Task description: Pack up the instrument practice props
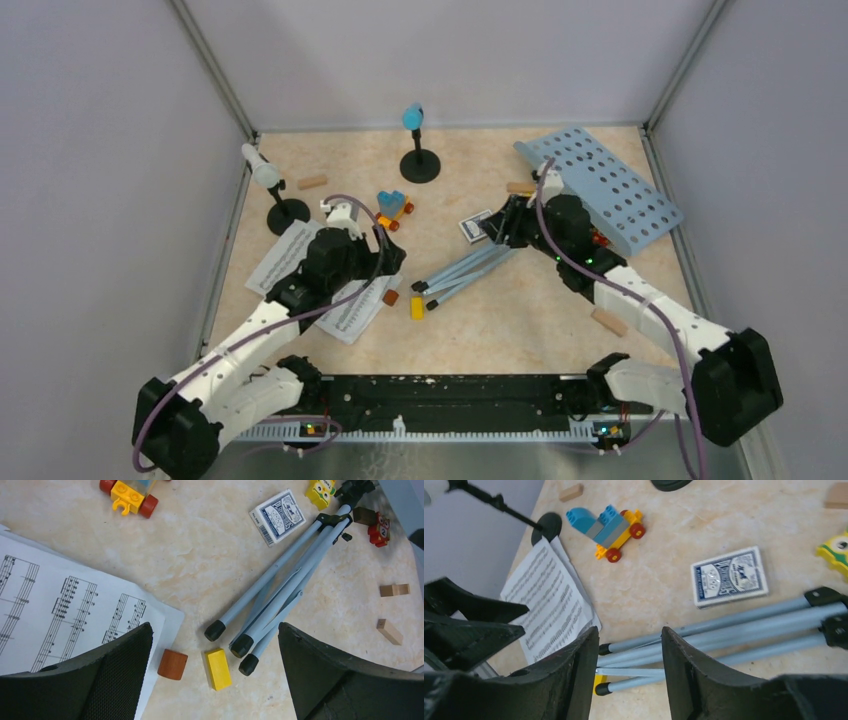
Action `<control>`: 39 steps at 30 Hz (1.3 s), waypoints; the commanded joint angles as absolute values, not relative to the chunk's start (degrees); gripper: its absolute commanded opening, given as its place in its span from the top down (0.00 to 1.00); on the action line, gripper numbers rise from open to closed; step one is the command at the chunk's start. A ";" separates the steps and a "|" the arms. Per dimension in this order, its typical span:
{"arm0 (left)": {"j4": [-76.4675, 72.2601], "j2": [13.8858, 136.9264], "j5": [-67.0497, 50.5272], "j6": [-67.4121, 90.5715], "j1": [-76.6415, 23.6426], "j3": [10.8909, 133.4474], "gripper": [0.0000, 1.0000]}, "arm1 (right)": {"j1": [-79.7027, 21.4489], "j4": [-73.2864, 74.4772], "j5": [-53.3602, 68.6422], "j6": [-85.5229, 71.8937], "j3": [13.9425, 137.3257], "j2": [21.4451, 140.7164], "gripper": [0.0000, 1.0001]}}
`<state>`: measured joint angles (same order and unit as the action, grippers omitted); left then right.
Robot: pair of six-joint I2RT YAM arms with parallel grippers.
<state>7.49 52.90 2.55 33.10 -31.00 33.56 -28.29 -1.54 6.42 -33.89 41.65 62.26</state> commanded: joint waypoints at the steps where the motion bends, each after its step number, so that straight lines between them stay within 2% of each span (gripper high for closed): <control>1: 18.25 47.33 4.52 31.96 -30.65 37.96 0.01 | -31.59 -20.37 8.82 -22.51 43.91 71.04 0.50; 9: 28.66 36.16 8.61 22.96 -30.67 40.84 0.01 | -32.79 -49.92 14.82 -14.72 49.69 91.09 0.45; 17: 29.23 32.93 8.97 17.99 -30.67 41.53 0.01 | -32.87 -61.83 12.37 -11.84 61.15 109.07 0.33; 24: 27.36 32.38 7.93 18.51 -30.69 39.40 0.01 | -32.65 -59.75 9.88 -5.62 77.30 124.67 0.29; 39: 26.81 29.36 13.73 20.39 -30.76 38.54 0.01 | -31.10 -41.50 6.09 -5.55 116.73 148.44 0.28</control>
<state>28.69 29.63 11.77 19.75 -30.79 38.76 -31.53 -45.12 7.42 -5.93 108.18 144.68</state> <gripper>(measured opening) 0.987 0.719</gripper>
